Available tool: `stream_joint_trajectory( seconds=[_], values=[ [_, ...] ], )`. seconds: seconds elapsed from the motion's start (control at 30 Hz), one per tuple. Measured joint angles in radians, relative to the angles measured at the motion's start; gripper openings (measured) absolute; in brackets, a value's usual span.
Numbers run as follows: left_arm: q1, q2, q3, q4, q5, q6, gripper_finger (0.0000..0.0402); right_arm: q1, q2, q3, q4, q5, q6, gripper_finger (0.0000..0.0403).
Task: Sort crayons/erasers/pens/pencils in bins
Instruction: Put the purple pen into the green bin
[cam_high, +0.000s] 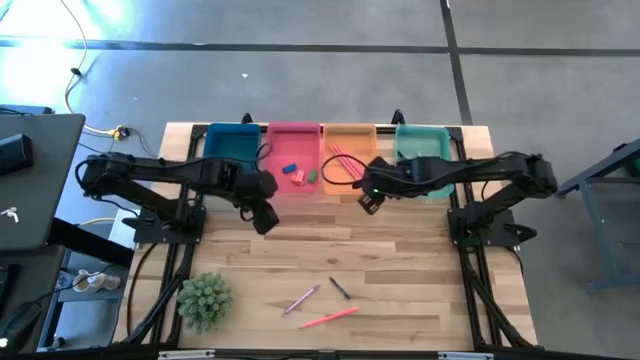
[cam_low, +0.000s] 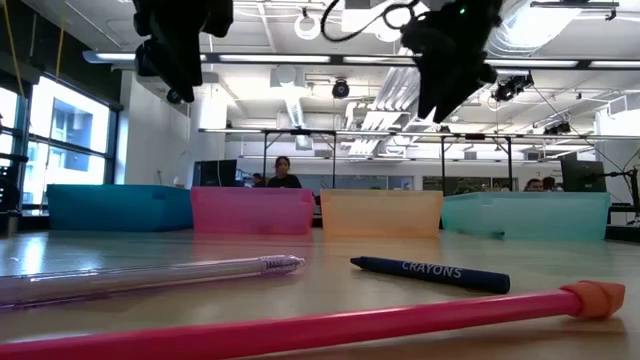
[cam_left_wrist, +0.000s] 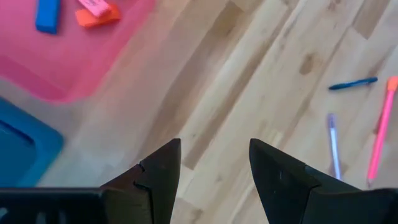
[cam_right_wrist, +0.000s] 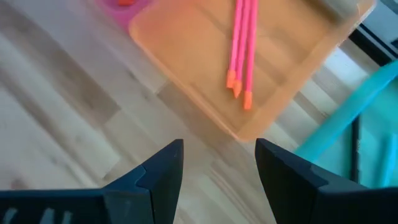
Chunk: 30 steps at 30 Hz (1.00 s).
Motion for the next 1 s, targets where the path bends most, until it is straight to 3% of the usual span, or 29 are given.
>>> stream_joint_trajectory(
  seconds=[0.23, 0.6, 1.0],
  values=[
    [-0.111, 0.068, 0.0, 0.04, -0.045, -0.163, 0.0179, 0.06, -0.086, -0.04, -0.001, 0.008, -0.002, 0.0193],
    [-0.293, 0.2, 0.0, 0.12, -0.045, -0.399, 0.0179, 0.093, -0.1, -0.041, -0.012, 0.035, -0.078, 0.0193],
    [-0.422, 0.256, 0.0, 0.393, -0.046, -0.507, 0.0179, 0.093, -0.1, -0.041, -0.016, 0.045, -0.106, 0.0193]
  ],
)
